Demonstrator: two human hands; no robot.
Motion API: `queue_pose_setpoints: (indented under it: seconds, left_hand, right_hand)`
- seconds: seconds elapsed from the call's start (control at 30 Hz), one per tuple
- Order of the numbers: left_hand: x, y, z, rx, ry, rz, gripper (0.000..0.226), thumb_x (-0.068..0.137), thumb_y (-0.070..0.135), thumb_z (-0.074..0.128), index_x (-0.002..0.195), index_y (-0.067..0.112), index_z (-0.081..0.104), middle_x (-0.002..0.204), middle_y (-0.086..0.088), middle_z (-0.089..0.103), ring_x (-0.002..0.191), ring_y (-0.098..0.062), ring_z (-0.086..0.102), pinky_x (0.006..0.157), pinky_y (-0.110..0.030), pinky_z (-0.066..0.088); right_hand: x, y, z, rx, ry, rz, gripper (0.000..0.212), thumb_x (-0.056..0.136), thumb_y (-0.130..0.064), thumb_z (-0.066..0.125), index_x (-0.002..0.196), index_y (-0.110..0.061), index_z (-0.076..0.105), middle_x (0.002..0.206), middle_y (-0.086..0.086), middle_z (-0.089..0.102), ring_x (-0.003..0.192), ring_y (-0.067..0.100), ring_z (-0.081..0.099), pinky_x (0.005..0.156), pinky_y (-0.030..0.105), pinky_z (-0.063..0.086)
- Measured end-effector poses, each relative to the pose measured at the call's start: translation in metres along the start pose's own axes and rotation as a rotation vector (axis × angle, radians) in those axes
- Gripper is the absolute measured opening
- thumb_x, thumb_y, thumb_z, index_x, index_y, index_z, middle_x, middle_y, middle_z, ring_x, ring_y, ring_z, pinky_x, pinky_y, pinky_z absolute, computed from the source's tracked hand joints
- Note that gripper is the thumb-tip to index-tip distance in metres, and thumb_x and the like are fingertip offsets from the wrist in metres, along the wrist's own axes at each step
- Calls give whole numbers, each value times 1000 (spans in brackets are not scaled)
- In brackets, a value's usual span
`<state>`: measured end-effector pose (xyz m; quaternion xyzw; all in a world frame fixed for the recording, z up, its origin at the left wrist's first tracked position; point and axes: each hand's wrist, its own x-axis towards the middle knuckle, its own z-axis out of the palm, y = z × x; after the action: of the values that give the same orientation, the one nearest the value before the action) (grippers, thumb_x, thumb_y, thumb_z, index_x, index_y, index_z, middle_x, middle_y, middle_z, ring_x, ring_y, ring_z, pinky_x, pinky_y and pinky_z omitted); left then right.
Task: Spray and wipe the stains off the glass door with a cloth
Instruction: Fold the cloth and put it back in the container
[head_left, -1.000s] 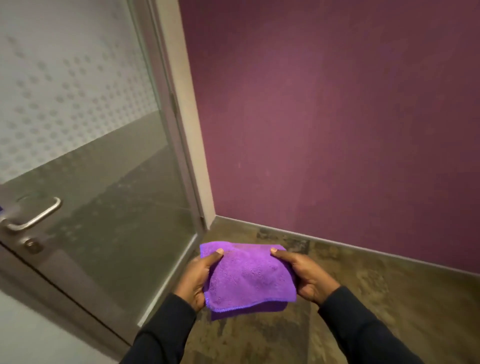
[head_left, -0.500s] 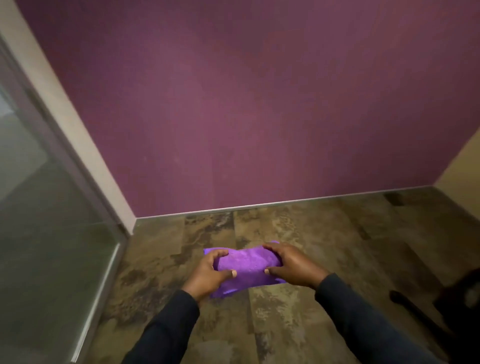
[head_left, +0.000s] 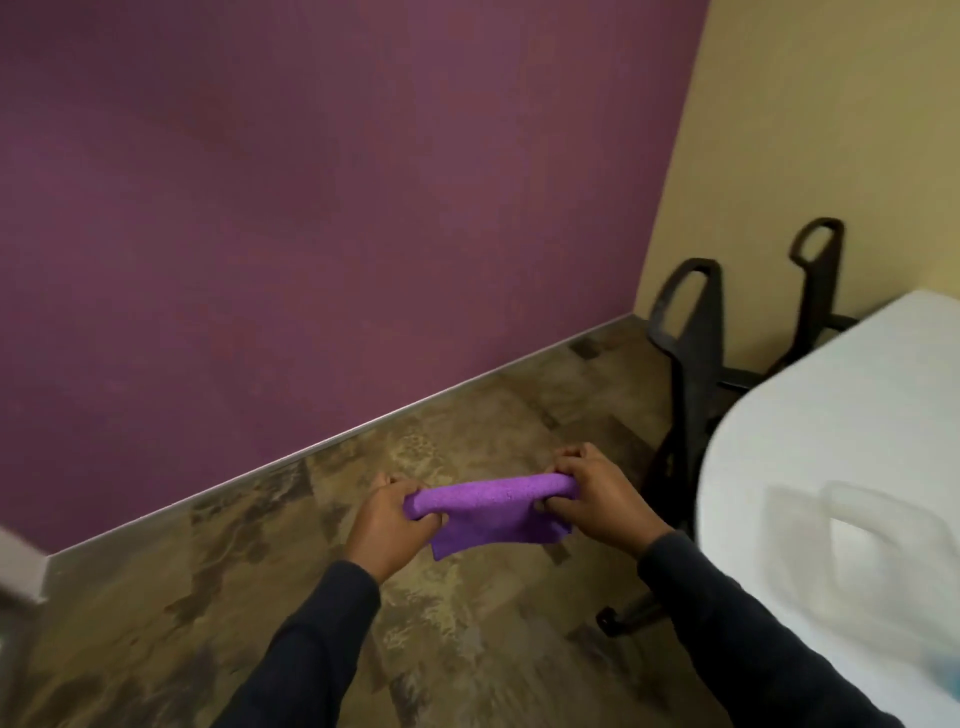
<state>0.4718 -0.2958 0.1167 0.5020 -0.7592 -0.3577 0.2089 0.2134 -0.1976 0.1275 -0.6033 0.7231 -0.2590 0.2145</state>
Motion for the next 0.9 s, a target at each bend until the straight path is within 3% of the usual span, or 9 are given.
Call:
queue_pose_setpoints:
  seconds: [0.07,0.13,0.2,0.3,0.4,0.53,0.67,0.83,0.9]
  left_hand:
    - [4,31,29,-198,-64,-15,16,67,22,79,77,17,68,86,-3,61,75,-10,57,68,-19,45]
    - [6,60,60,-418,-154,-101,21,74,16,82,87,5,69,75,-3,67,65,-12,60,57,-21,49]
    - [8,85,92,-596,-218,-179,25,74,13,82,95,7,71,81,-6,74,73,-16,67,64,-25,55]
    - [15,119,138,-794,-297,-287,29,81,12,78,107,5,69,99,-17,75,88,-29,69,81,-44,55]
    - [26,145,180,-829,-349,-350,26,87,11,73,111,3,68,104,-20,75,91,-31,70,86,-47,55]
    - [47,173,229,-771,-451,-388,28,88,10,71,115,3,66,104,-18,75,92,-30,70,89,-46,55]
    - [74,206,285,-680,-577,-363,20,90,5,67,110,7,64,97,-12,74,82,-23,69,65,-31,57]
    - [113,255,371,-567,-705,-284,19,91,0,63,109,5,61,106,-18,69,90,-26,66,76,-35,56]
    - [131,270,405,-489,-755,-268,18,91,2,64,108,7,60,108,-18,68,92,-27,66,75,-36,57]
  right_hand:
    - [-22,35,-29,202,29,104,28,72,-37,85,86,-17,72,92,0,71,93,21,67,85,35,53]
    - [-44,64,-54,463,69,206,37,73,-45,84,97,-19,73,95,2,77,93,22,72,85,38,59]
    - [-63,85,-74,719,86,288,34,82,-36,81,111,-21,71,107,3,77,100,21,73,89,37,60]
    - [-84,116,-97,896,135,425,32,90,-32,73,119,-19,66,113,8,75,97,20,72,83,36,58]
    - [-99,151,-114,938,207,551,32,93,-34,71,121,-20,64,115,10,74,104,27,70,92,46,57]
    - [-116,190,-139,947,306,679,24,97,-25,64,120,-19,62,113,11,71,102,29,69,77,37,60]
    - [-127,238,-164,894,440,792,22,95,-16,59,116,-19,62,107,9,70,93,26,67,73,35,55]
    - [-125,301,-197,749,662,919,20,93,-14,60,112,-19,64,107,10,71,89,25,68,69,34,57]
    - [-119,327,-204,676,722,990,21,91,-15,63,111,-19,65,109,10,71,93,27,69,79,40,60]
